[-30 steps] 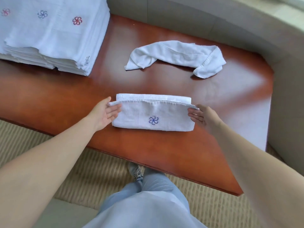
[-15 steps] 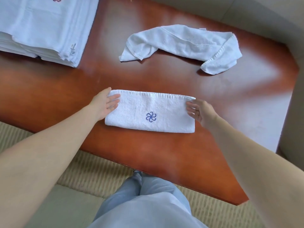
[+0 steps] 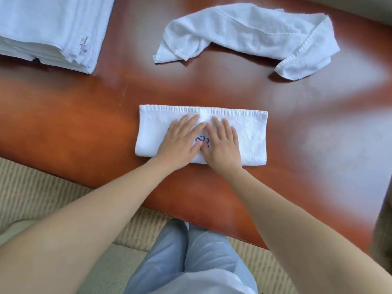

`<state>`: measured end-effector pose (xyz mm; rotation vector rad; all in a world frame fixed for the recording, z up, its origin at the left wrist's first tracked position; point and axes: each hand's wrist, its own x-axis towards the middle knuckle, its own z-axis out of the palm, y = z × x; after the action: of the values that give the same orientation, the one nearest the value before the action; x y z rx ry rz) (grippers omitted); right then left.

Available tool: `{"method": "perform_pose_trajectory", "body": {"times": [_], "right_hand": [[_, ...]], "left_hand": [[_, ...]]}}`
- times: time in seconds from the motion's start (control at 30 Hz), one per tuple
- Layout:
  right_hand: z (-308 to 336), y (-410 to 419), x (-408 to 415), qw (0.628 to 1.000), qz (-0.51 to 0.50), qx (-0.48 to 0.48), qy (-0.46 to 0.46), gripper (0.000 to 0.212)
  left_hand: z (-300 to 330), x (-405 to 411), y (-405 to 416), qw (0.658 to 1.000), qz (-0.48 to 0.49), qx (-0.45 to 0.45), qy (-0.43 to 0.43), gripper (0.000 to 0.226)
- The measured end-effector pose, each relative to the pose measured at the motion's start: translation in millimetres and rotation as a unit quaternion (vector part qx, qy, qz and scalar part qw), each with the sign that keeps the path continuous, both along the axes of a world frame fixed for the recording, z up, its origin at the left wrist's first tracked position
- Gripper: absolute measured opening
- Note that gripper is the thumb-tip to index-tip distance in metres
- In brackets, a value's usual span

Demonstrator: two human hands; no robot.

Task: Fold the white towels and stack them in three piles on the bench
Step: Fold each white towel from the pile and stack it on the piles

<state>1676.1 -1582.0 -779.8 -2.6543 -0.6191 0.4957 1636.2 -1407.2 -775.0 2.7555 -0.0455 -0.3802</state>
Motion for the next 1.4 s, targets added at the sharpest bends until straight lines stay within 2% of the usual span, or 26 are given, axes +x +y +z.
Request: {"method": "perform_pose_trajectory", "body": {"times": [0.1, 0.2, 0.27, 0.33, 0.43, 0.5, 0.57, 0.63, 0.77, 0.83, 0.93, 1.0, 1.03, 1.1, 1.17, 1.27, 1.4], "right_hand": [[-29, -2, -3, 0.996, 0.012, -0.012, -0.088, 0.058], [-45, -16, -1, 0.988, 0.042, -0.012, -0.151, 0.058], [-42, -30, 0, 0.987, 0.036, -0.031, -0.156, 0.059], [-35, -51, 3, 0.989, -0.006, -0.071, -0.129, 0.061], [-11, -83, 10, 0.984, -0.096, -0.14, -0.045, 0.063], [9, -93, 15, 0.976, -0.17, -0.139, 0.014, 0.064], [26, -93, 21, 0.958, -0.255, -0.095, 0.088, 0.065], [41, -89, 27, 0.92, -0.349, -0.042, 0.171, 0.067], [59, -84, 30, 0.809, -0.483, 0.003, 0.336, 0.068], [58, -85, 31, 0.755, -0.534, 0.049, 0.377, 0.061], [53, -91, 32, 0.649, -0.623, 0.165, 0.404, 0.049], [50, -95, 31, 0.607, -0.648, 0.218, 0.406, 0.048], [48, -97, 31, 0.604, -0.647, 0.229, 0.406, 0.049], [46, -102, 30, 0.62, -0.629, 0.223, 0.413, 0.046], [45, -106, 30, 0.636, -0.603, 0.198, 0.439, 0.035], [47, -115, 27, 0.648, -0.573, 0.163, 0.475, 0.025], [50, -121, 27, 0.691, -0.527, 0.164, 0.468, 0.016]], "left_hand": [[-33, -4, 8, 0.992, -0.016, 0.106, -0.06, 0.058], [-55, -10, 19, 0.984, -0.038, 0.121, -0.126, 0.058], [-55, -13, 27, 0.984, -0.019, 0.125, -0.122, 0.059], [-47, -22, 39, 0.987, 0.019, 0.139, -0.079, 0.062], [-24, -35, 55, 0.985, 0.085, 0.147, 0.031, 0.063], [-5, -35, 54, 0.972, 0.124, 0.167, 0.105, 0.064], [12, -22, 43, 0.966, 0.133, 0.168, 0.144, 0.064], [27, -2, 25, 0.973, 0.103, 0.141, 0.154, 0.063], [45, 43, -21, 0.984, -0.003, 0.082, 0.16, 0.063], [49, 67, -45, 0.984, -0.038, 0.051, 0.166, 0.066], [50, 99, -79, 0.983, -0.079, 0.041, 0.161, 0.069], [50, 119, -99, 0.983, -0.093, 0.034, 0.157, 0.07], [49, 128, -108, 0.983, -0.098, 0.029, 0.155, 0.071], [47, 147, -122, 0.981, -0.104, 0.026, 0.163, 0.07], [44, 162, -133, 0.978, -0.099, 0.039, 0.177, 0.065], [44, 177, -141, 0.973, -0.084, 0.051, 0.209, 0.047], [55, 187, -135, 0.965, -0.097, -0.009, 0.243, 0.026]]}}
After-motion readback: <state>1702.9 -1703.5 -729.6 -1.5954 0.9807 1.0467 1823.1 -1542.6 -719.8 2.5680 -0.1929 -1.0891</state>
